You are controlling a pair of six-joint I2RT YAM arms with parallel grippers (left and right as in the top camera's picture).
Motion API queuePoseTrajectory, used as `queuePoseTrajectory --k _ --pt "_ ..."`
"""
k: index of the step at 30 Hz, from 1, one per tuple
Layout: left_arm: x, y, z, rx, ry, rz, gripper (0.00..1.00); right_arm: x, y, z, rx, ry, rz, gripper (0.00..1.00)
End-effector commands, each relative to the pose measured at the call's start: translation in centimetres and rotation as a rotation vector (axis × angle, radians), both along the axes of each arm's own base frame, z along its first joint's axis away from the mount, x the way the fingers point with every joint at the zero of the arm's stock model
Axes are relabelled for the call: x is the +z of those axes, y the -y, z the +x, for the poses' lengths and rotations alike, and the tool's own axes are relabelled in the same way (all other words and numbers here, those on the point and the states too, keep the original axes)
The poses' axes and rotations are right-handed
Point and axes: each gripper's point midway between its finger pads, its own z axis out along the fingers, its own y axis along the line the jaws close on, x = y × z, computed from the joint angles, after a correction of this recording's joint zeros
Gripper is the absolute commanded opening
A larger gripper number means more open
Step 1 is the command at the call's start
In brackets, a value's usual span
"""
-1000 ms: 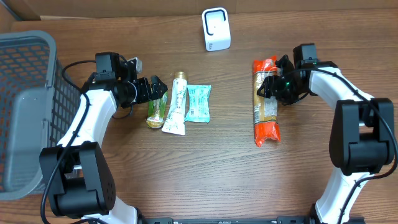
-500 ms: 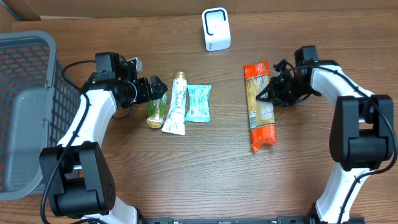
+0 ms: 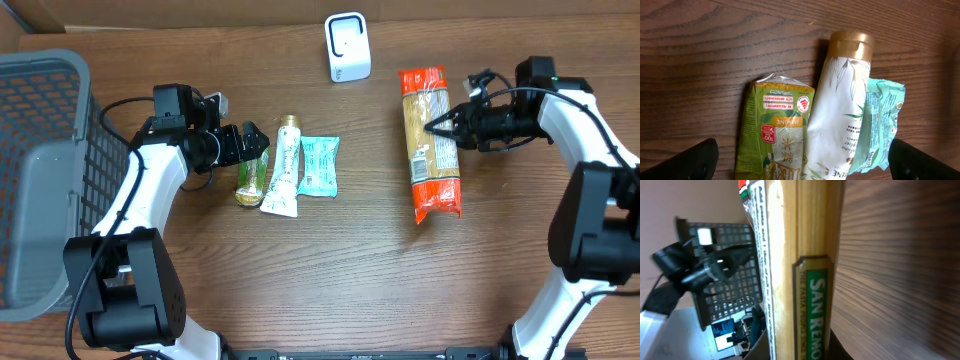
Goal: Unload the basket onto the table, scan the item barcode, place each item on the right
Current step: 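Grip the spaghetti pack with the right gripper and lift it upward, then hold the spaghetti pack against the white scanner with the right gripper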
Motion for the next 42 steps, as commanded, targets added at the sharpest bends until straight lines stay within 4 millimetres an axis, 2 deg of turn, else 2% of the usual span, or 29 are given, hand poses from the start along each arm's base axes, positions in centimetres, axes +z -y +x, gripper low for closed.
queuePoseTrajectory --k 1,7,10,14,18,20,23,25,26,28,33,37,42 --pt "0.4 -0.2 0.4 -0.002 0.016 0.005 0.99 8.9 -1.0 0.1 0.03 0.215 0.131 0.04" --pt "0.4 -0.2 0.4 -0.002 0.016 0.005 0.99 12.8 -1.1 0.4 0.021 0.291 0.149 0.04" --pt "0.4 -0.2 0.4 -0.002 0.016 0.005 1.0 13.8 -1.3 0.7 0.02 0.309 0.15 0.04" --pt "0.4 -0.2 0.4 -0.002 0.016 0.005 1.0 14.1 -2.1 1.6 -0.003 0.3 0.083 0.04" --pt "0.4 -0.2 0.4 -0.002 0.016 0.005 1.0 14.3 -3.9 3.1 -0.034 0.356 -0.137 0.04" --pt "0.4 -0.2 0.4 -0.002 0.016 0.005 0.99 14.3 -4.2 4.4 -0.083 0.42 -0.344 0.04" --pt "0.4 -0.2 0.4 -0.002 0.016 0.005 1.0 14.6 -3.7 6.6 -0.204 0.545 -0.699 0.04" --pt "0.4 -0.2 0.4 -0.002 0.016 0.005 1.0 15.4 -3.8 8.3 -0.266 0.694 -0.924 0.04" --pt "0.4 -0.2 0.4 -0.002 0.016 0.005 1.0 15.6 -4.3 9.0 -0.267 0.759 -1.0 0.04" --pt "0.4 -0.2 0.4 -0.002 0.016 0.005 0.99 15.8 -6.7 10.4 -0.18 0.94 -1.153 0.04" --pt "0.4 -0.2 0.4 -0.002 0.016 0.005 1.0 13.1 -10.7 13.5 0.123 1.219 -1.368 0.04" --pt "0.4 -0.2 0.4 -0.002 0.016 0.005 1.0 11.7 -12.4 16.4 0.212 1.374 -1.434 0.04" --pt "0.4 -0.2 0.4 -0.002 0.016 0.005 1.0 11.8 -14.2 19.6 0.247 1.592 -1.504 0.04"
